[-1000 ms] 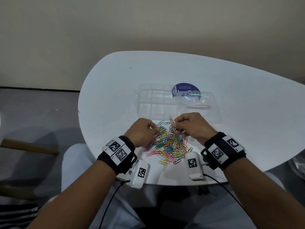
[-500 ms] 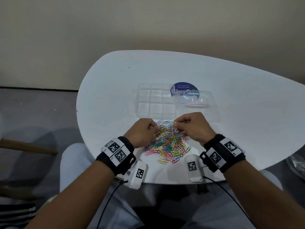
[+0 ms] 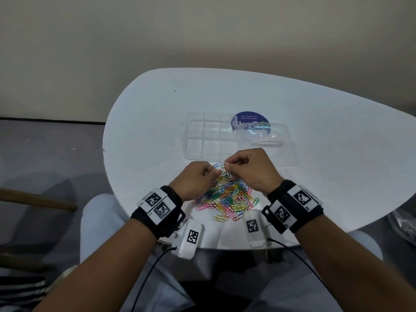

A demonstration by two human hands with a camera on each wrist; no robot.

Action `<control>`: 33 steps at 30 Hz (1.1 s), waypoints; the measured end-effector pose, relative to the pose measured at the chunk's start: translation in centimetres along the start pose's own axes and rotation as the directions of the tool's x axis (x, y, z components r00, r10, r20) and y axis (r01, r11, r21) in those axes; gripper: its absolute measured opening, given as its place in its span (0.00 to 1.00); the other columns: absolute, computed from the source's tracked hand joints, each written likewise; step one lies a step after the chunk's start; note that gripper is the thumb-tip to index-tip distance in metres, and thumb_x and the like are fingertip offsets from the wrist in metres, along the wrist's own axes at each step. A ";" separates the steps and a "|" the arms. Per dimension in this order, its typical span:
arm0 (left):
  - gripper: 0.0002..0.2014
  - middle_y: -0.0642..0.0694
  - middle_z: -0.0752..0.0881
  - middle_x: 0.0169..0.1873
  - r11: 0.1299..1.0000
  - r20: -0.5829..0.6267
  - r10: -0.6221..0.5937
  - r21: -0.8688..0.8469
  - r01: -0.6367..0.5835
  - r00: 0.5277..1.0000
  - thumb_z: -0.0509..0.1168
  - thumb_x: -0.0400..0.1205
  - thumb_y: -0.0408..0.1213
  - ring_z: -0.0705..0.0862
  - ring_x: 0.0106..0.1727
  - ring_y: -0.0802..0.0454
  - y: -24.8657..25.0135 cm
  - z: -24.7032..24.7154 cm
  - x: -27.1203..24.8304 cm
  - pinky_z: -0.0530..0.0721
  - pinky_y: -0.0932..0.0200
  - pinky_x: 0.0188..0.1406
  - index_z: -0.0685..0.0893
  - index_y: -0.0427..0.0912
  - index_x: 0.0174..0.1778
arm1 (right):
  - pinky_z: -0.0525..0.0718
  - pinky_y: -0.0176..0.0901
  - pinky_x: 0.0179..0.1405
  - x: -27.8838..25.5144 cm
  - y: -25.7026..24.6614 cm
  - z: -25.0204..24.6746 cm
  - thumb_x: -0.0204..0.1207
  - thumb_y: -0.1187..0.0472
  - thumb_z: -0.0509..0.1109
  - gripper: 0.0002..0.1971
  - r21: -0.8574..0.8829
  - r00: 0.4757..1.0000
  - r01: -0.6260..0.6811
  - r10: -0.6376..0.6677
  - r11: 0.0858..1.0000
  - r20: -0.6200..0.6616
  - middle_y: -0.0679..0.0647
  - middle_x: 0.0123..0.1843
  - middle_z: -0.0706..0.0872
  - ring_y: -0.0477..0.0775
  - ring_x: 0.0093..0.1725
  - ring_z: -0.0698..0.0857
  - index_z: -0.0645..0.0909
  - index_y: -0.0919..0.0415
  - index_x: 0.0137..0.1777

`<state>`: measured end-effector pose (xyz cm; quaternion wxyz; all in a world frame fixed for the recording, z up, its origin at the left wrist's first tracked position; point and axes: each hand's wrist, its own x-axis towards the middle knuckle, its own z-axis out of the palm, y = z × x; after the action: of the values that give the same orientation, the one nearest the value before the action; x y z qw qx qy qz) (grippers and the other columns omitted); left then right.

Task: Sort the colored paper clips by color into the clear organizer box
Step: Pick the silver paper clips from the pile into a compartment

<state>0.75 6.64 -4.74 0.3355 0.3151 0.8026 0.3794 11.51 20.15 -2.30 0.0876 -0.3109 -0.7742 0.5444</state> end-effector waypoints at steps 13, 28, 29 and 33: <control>0.08 0.56 0.72 0.15 0.992 -0.064 0.089 -0.083 -0.094 0.994 0.72 0.80 0.44 0.68 0.18 0.58 0.4 -0.4 0.4 0.68 0.63 0.25 0.90 0.42 0.43 | 0.90 0.48 0.38 0.0 -0.5 -0.1 0.74 0.70 0.77 0.02 0.029 0.999 -0.017 0.018 0.999 -0.039 0.65 0.39 0.90 0.54 0.30 0.88 0.89 0.66 0.45; 0.07 0.48 0.66 0.24 0.519 0.296 -0.161 -0.786 0.335 0.942 0.55 0.75 0.35 0.55 0.21 0.54 1.6 -0.4 0.0 0.52 0.64 0.18 0.67 0.43 0.30 | 0.88 0.40 0.41 -1.2 -1.9 -0.6 0.73 0.67 0.78 0.02 0.044 0.988 0.114 -0.108 0.993 -0.109 0.54 0.38 0.91 0.42 0.35 0.87 0.91 0.63 0.44; 0.05 0.48 0.66 0.24 0.443 0.355 -0.102 -0.820 0.362 0.929 0.54 0.73 0.35 0.56 0.20 0.55 1.7 -0.5 -0.1 0.51 0.63 0.18 0.69 0.43 0.31 | 0.87 0.36 0.41 -1.5 -2.6 -0.4 0.73 0.67 0.78 0.02 0.053 0.983 0.160 -0.154 0.986 -0.104 0.52 0.38 0.91 0.39 0.36 0.86 0.91 0.63 0.44; 0.17 0.48 0.71 0.29 0.312 0.400 -0.007 -0.870 0.382 0.917 0.52 0.73 0.36 0.65 0.20 0.55 2.0 -0.2 0.0 0.56 0.65 0.18 0.82 0.37 0.50 | 0.85 0.34 0.43 -2.2 -3.9 1.0 0.73 0.61 0.79 0.01 -0.023 0.967 0.255 -0.255 0.967 -0.023 0.45 0.35 0.90 0.39 0.36 0.88 0.92 0.57 0.43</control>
<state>1.11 7.60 -3.04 0.6245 0.0212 0.4030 0.6686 11.23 17.24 1.26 0.1639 -0.2166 -0.8119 0.5167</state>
